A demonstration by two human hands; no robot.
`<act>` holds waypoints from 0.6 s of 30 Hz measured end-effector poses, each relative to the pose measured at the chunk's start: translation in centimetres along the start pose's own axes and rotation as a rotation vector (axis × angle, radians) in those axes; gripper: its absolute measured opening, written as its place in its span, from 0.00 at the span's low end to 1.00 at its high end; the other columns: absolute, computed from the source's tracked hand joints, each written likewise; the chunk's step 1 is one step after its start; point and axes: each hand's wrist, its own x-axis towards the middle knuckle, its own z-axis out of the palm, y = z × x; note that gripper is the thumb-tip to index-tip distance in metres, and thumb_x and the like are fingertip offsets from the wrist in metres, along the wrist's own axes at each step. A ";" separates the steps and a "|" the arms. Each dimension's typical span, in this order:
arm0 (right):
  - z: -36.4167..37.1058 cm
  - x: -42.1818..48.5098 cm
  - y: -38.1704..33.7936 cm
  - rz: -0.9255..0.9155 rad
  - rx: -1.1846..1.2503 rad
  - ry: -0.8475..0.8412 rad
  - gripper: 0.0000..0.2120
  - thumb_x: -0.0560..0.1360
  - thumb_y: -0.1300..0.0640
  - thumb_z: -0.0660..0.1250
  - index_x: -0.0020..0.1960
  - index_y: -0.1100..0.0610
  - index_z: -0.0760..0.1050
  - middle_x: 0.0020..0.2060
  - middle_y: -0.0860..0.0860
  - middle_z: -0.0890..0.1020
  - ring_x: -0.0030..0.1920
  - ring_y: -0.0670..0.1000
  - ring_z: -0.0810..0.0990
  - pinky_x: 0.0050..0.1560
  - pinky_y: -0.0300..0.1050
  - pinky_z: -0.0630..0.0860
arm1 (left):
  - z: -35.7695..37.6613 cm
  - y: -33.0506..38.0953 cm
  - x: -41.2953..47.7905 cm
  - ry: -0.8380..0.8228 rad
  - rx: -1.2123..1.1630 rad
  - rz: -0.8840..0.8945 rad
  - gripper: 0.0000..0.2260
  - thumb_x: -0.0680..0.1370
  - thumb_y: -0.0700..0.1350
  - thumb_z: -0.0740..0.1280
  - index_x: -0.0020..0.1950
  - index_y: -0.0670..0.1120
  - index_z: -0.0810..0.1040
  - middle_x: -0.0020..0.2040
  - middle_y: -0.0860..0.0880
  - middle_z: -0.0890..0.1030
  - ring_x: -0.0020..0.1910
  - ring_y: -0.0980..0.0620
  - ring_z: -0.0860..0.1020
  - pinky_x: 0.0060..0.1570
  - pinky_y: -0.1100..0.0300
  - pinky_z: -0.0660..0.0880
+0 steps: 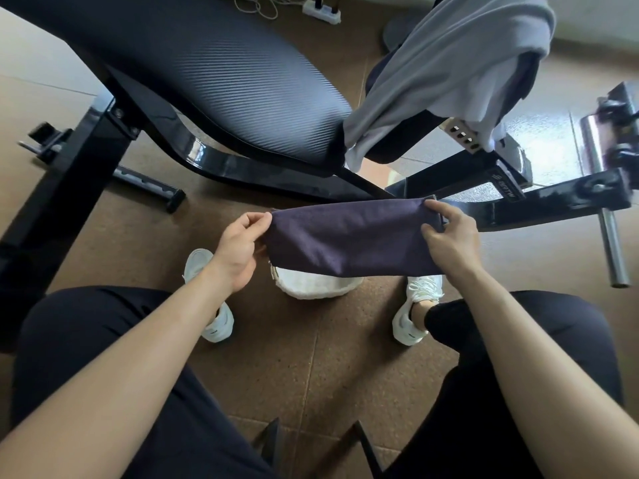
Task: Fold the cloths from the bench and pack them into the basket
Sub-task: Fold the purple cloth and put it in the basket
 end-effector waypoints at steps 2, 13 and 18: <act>0.0 -0.1 -0.2 -0.023 0.019 0.011 0.23 0.75 0.64 0.68 0.69 0.52 0.78 0.62 0.53 0.81 0.61 0.55 0.79 0.68 0.52 0.74 | 0.1 -0.1 -0.1 0.035 0.031 0.011 0.05 0.82 0.44 0.68 0.56 0.47 0.79 0.58 0.44 0.83 0.60 0.42 0.80 0.60 0.45 0.77; -0.1 0.3 0.1 0.024 0.163 -0.001 0.24 0.77 0.64 0.65 0.70 0.46 0.77 0.54 0.52 0.81 0.52 0.51 0.80 0.64 0.55 0.78 | -0.4 -0.2 0.4 0.180 0.036 -0.055 0.16 0.82 0.45 0.67 0.70 0.46 0.75 0.63 0.46 0.82 0.62 0.45 0.80 0.61 0.47 0.78; -0.4 0.2 -0.1 0.002 0.244 0.002 0.24 0.76 0.64 0.66 0.70 0.47 0.77 0.60 0.52 0.81 0.54 0.50 0.82 0.62 0.55 0.80 | 0.2 0.3 -0.2 -0.053 0.113 -0.061 0.08 0.81 0.37 0.66 0.58 0.43 0.82 0.52 0.46 0.85 0.54 0.47 0.82 0.59 0.51 0.77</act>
